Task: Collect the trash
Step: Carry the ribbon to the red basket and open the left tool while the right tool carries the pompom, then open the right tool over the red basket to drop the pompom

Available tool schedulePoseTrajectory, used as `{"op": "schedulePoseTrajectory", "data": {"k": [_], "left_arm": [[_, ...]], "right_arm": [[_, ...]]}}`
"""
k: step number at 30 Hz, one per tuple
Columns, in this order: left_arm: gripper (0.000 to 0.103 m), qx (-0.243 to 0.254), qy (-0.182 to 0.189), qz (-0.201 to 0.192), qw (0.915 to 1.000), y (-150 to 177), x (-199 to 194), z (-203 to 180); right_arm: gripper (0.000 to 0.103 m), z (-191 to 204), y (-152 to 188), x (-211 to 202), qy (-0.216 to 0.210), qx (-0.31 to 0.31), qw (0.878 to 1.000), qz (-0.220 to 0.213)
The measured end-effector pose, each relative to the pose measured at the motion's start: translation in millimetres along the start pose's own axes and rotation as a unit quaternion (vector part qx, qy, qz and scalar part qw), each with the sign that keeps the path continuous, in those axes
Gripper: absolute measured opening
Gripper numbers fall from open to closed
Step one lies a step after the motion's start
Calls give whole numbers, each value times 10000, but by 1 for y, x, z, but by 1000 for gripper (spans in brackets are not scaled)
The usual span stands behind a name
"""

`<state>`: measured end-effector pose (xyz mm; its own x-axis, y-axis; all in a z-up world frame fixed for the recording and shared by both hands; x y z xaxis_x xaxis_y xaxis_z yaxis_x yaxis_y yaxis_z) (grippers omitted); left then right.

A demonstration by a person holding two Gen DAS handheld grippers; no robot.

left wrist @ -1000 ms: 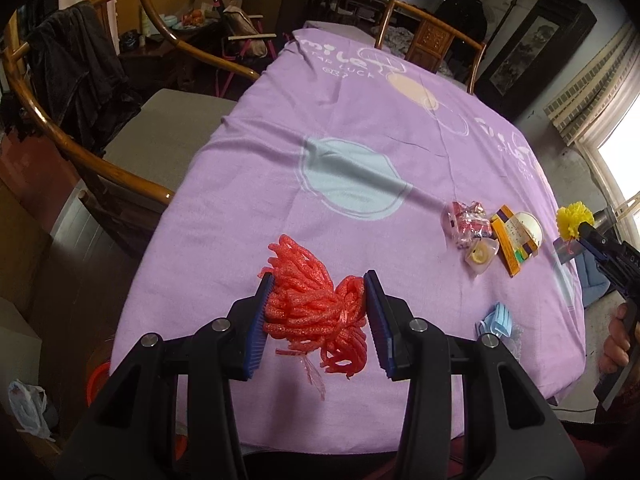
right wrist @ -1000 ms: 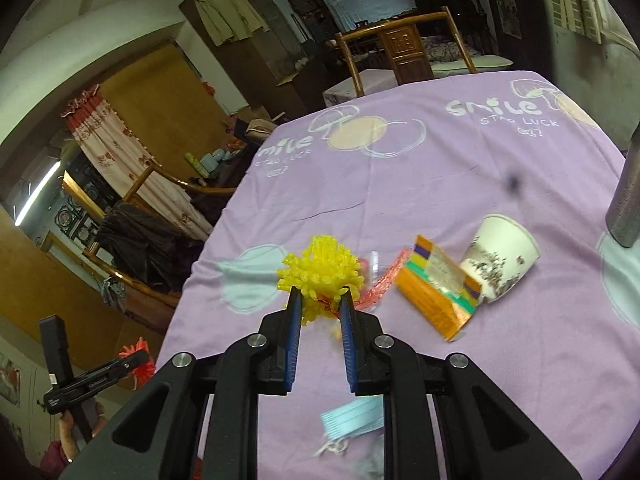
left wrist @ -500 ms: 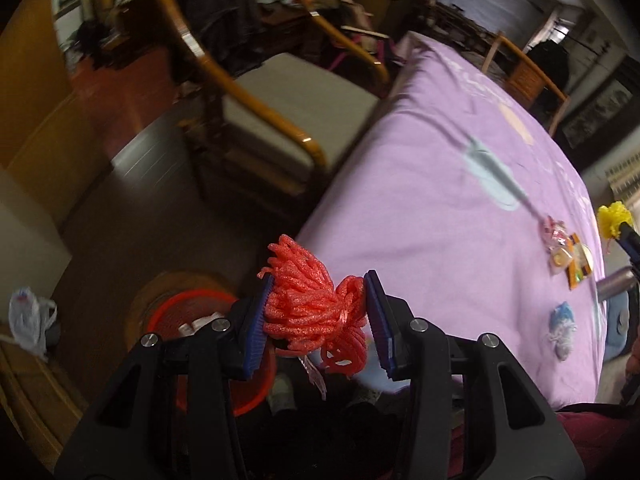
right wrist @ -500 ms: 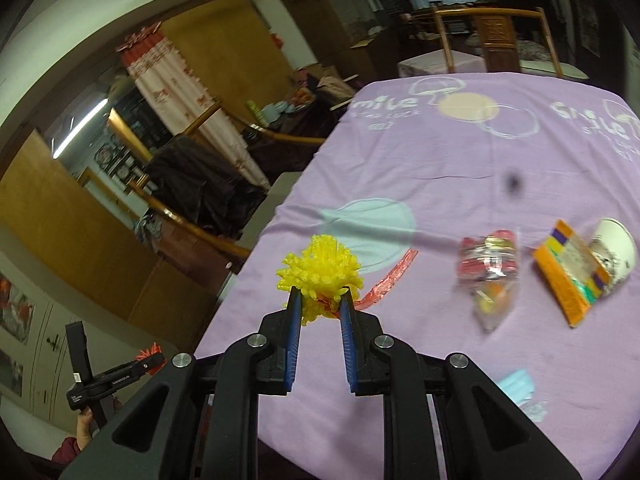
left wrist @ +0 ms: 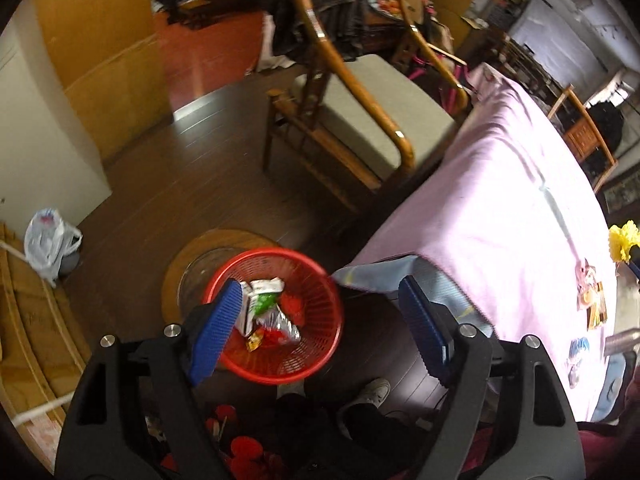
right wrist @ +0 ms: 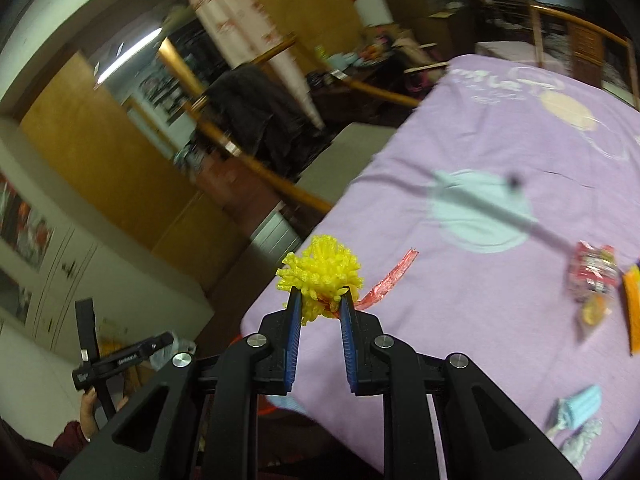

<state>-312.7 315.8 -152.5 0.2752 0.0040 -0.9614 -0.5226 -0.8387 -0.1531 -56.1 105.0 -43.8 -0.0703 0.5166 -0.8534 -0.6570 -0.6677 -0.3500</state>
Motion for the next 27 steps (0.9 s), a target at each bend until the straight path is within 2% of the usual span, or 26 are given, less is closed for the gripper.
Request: {"op": "schedulePoseTrajectory", "data": {"k": [5, 11, 20, 23, 24, 27], "left_arm": [[79, -339, -149, -5, 9993, 14, -10, 31], [79, -863, -288, -156, 9957, 35, -31, 78], [80, -1619, -453, -373, 9851, 67, -56, 136], [80, -1797, -459, -410, 9818, 75, -60, 148], [81, -1833, -458, -424, 9811, 76, -62, 152], [83, -1944, -461, -471, 9787, 81, -65, 162]], "right_arm": [[19, 45, 4, 27, -235, -465, 9978, 405], [19, 108, 6, 54, -540, -1134, 9887, 815], [20, 210, 19, 86, -835, -2347, 9583, 1399], [30, 234, 25, 97, -869, -2644, 9470, 1608], [36, 241, 26, 99, -911, -2712, 9439, 1649], [40, 258, 25, 99, -962, -2885, 9392, 1592]]}}
Point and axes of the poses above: each gripper's, at about its wrist camera, not at the fingertips, and x roughly the way its jaws point, z to its left, y to its underside, the point moved 9 cm from there along x, roughly the way its jaws point, and after that the axes turned 14 degrees about z, right-handed, at the moved point
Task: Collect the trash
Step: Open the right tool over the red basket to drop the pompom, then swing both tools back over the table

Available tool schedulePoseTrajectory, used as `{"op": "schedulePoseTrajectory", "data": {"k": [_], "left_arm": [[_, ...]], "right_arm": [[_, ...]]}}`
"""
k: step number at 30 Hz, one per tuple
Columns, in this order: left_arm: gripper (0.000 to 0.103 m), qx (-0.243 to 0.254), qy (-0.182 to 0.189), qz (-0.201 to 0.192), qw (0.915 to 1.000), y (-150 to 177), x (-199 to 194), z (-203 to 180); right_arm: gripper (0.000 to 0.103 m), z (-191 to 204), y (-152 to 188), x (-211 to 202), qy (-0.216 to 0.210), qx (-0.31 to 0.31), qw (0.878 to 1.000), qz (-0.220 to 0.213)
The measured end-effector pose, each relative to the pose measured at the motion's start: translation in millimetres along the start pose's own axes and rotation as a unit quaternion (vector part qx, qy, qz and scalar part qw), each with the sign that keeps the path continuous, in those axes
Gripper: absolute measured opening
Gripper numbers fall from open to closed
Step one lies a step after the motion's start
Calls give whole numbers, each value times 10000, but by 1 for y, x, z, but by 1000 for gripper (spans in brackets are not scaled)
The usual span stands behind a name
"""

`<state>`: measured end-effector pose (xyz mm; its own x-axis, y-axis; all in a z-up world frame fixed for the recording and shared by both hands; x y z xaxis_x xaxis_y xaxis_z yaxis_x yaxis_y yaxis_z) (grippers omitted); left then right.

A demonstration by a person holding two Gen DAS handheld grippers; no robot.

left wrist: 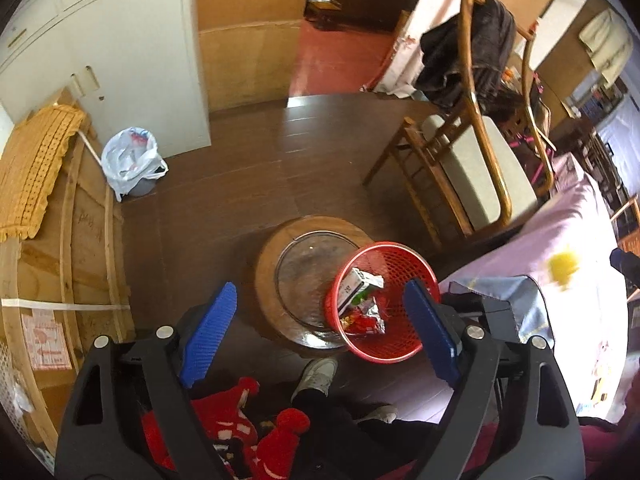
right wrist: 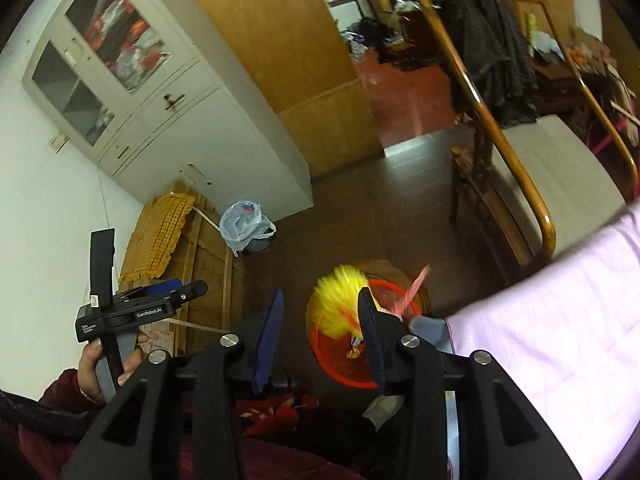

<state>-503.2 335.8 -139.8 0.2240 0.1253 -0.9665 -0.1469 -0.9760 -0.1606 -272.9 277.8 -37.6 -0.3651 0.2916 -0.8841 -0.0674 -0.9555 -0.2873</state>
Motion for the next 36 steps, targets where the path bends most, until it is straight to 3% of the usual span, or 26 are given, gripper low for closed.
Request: {"op": "schedulePoseTrajectory", "data": {"k": [8, 20, 29, 36], "left_arm": [[84, 203, 81, 66, 9997, -9, 8, -15], [84, 1181, 179, 167, 9927, -26, 20, -84], [84, 2071, 303, 225, 9776, -30, 29, -159], [85, 2809, 423, 371, 9581, -19, 41, -224]], "right_arm": [[41, -13, 4, -6, 116, 251, 9995, -120], [46, -66, 35, -41, 350, 1128, 9906, -692], [48, -111, 82, -79, 593, 1924, 9722, -1194], [53, -143, 132, -106, 816, 2606, 9493, -1554]]}}
Point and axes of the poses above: each gripper's, at about its wrist camera, not at the fingertips, and x roughly the way its jaws point, z to its left, y to its underside, the point moved 9 cm from there along x, roughly the way its jaws point, and after that the axes turned 14 degrees about z, right-handed, at the moved point
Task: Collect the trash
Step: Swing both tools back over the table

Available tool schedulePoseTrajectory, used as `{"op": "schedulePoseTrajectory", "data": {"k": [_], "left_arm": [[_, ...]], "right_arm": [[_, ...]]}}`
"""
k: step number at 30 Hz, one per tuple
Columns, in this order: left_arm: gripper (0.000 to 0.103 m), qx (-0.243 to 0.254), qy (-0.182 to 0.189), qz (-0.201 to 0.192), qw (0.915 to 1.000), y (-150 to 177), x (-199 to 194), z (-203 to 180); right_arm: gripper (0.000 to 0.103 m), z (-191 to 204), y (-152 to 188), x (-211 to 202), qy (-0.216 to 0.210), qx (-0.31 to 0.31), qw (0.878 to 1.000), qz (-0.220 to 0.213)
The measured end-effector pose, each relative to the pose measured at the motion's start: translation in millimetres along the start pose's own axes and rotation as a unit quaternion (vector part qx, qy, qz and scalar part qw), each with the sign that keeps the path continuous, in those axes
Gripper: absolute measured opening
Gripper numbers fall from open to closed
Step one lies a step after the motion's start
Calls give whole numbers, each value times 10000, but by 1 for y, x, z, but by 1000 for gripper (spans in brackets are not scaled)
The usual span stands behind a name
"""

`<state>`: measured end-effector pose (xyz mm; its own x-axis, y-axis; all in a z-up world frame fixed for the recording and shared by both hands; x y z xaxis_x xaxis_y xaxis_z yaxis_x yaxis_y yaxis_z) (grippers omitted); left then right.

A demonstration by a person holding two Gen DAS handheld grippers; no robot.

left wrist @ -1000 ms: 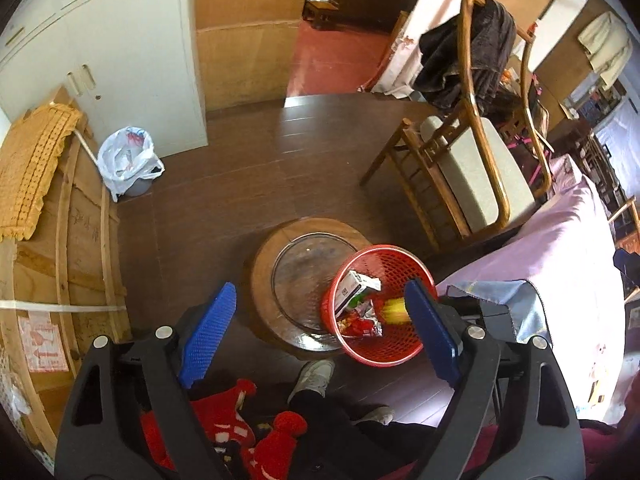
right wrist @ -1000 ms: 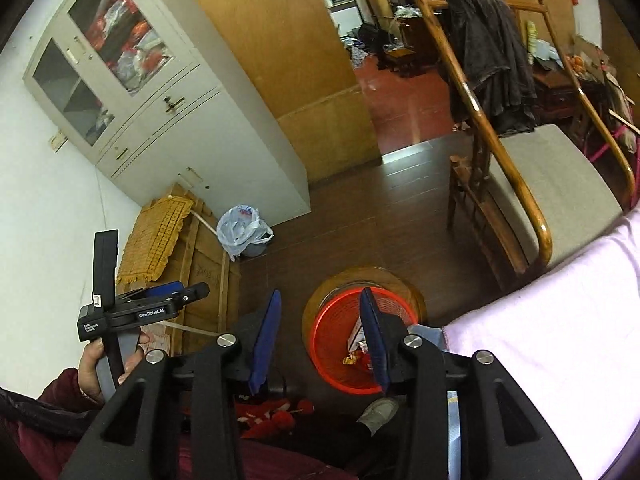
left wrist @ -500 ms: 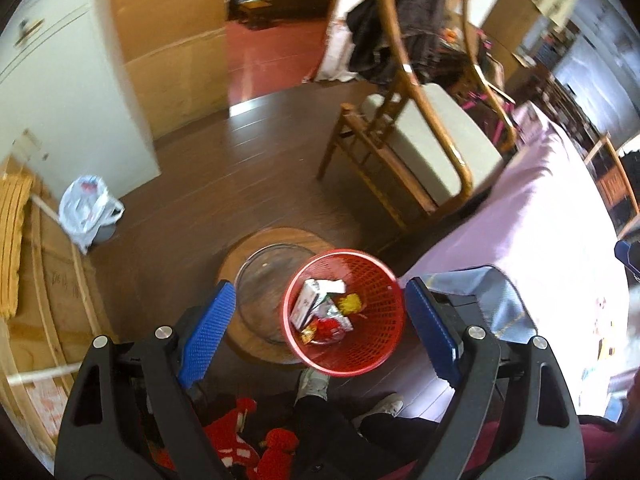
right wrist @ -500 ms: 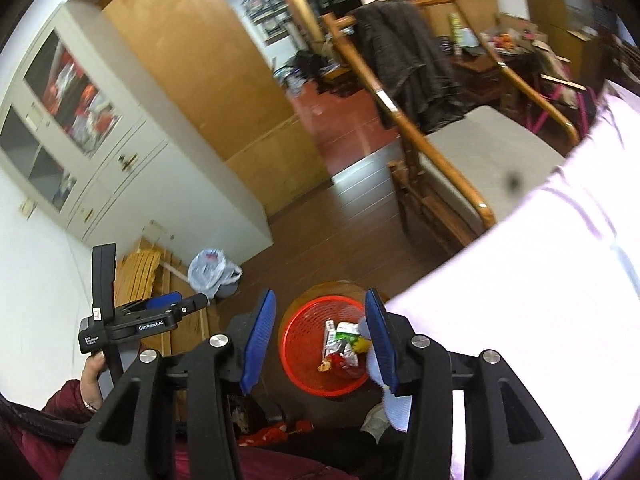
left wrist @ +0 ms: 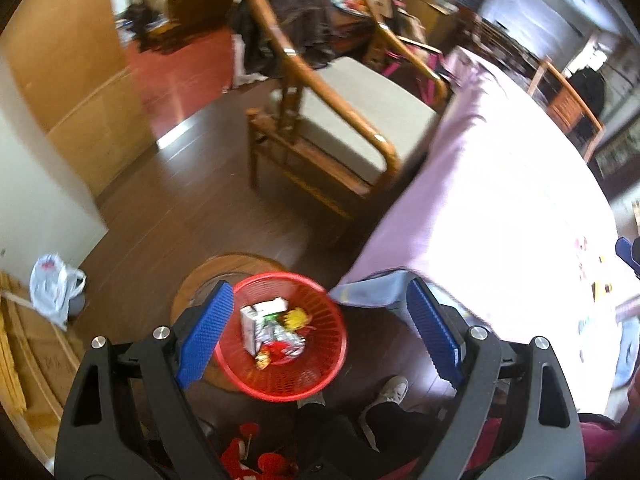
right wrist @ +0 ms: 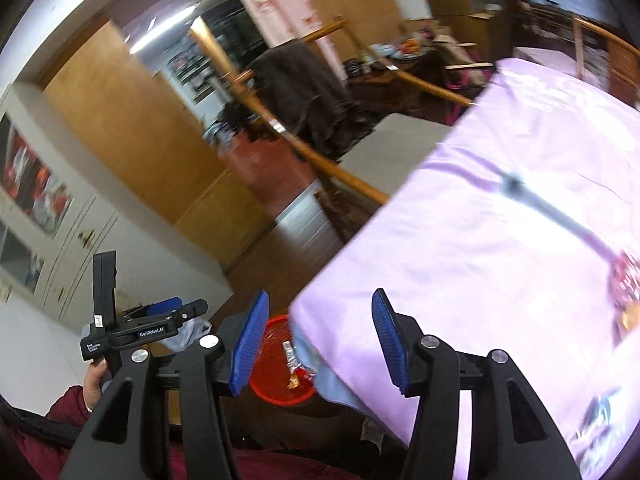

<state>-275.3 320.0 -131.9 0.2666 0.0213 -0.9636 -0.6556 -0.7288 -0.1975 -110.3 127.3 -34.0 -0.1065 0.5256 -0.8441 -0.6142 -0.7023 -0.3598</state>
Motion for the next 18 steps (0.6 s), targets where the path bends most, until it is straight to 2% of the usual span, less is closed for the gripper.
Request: {"op": "schedulePoseTrajectory", "data": {"k": [5, 9, 18], "left_arm": [[85, 597, 93, 101, 9981, -15, 14, -51], [85, 1122, 177, 201, 9933, -25, 26, -96], [85, 2263, 329, 394, 9727, -26, 51, -214]], "right_arm": [[55, -45, 18, -26, 191, 579, 9977, -306], [59, -80, 36, -48, 344, 1027, 9924, -577], [60, -167, 91, -101, 603, 2168, 9675, -1153]]}}
Point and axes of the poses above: each gripper's, at about its wrist camera, not at the fingertips, and x roughly the way its jaws point, z to its left, y to its underside, the point moved 9 cm from there along x, roughly the way its jaws point, and after that the axes turned 14 degrees about z, right-handed, at the moved point
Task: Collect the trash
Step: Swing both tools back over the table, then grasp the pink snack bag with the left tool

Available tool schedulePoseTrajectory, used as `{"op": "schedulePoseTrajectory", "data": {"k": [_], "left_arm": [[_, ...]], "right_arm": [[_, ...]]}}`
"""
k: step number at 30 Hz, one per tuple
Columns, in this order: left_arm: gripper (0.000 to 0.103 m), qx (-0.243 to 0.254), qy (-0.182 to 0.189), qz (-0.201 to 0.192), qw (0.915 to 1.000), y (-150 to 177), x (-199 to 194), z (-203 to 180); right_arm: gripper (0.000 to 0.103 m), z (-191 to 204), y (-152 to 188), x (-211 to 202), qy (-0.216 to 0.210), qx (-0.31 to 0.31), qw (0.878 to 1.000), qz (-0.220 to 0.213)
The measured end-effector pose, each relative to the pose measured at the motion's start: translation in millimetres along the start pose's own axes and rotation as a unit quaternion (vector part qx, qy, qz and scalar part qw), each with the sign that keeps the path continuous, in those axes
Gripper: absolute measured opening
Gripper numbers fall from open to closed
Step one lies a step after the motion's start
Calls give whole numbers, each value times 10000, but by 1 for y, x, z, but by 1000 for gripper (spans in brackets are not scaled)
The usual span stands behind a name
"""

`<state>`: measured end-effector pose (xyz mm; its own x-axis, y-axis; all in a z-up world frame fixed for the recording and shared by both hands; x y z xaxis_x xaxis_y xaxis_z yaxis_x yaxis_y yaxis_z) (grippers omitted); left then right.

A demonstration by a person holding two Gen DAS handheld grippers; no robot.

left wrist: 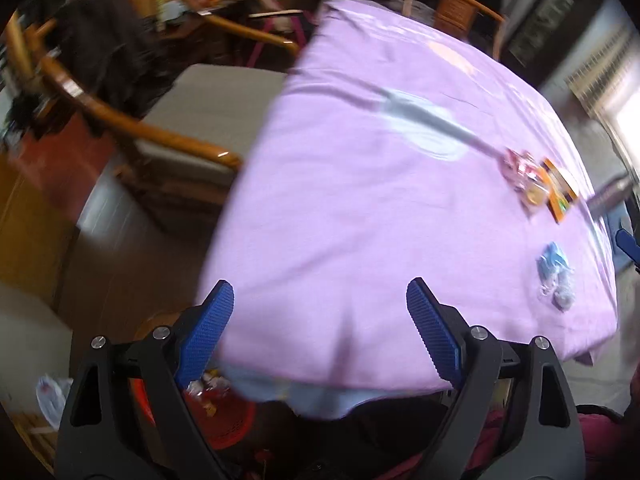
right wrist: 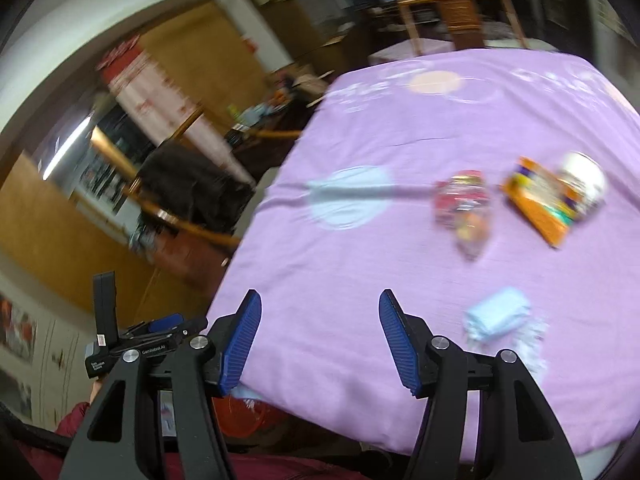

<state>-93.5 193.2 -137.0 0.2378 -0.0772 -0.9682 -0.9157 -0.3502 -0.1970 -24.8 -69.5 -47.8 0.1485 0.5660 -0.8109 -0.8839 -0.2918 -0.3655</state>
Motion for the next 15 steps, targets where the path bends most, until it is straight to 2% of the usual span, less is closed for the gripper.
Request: {"op": "schedulePoseTrajectory", "data": {"k": [6, 15], "left_arm": [[85, 644, 201, 127, 9976, -29, 23, -83], [86, 1503, 505, 200, 9871, -84, 54, -217]], "right_arm": [[62, -68, 3, -31, 181, 551, 9978, -312], [63, -166, 8, -75, 476, 1176, 9897, -664]]}}
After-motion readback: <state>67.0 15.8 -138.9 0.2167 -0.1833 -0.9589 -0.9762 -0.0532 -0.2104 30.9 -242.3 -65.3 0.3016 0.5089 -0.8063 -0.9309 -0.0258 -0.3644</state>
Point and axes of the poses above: each gripper's, at about its wrist camera, not at the fingertips, and x roughly the way its jaws point, z to its left, y to its underside, the point moved 9 cm from there along x, roughly the way its jaws point, and after that the axes turned 14 degrees about z, right-handed, at the moved point
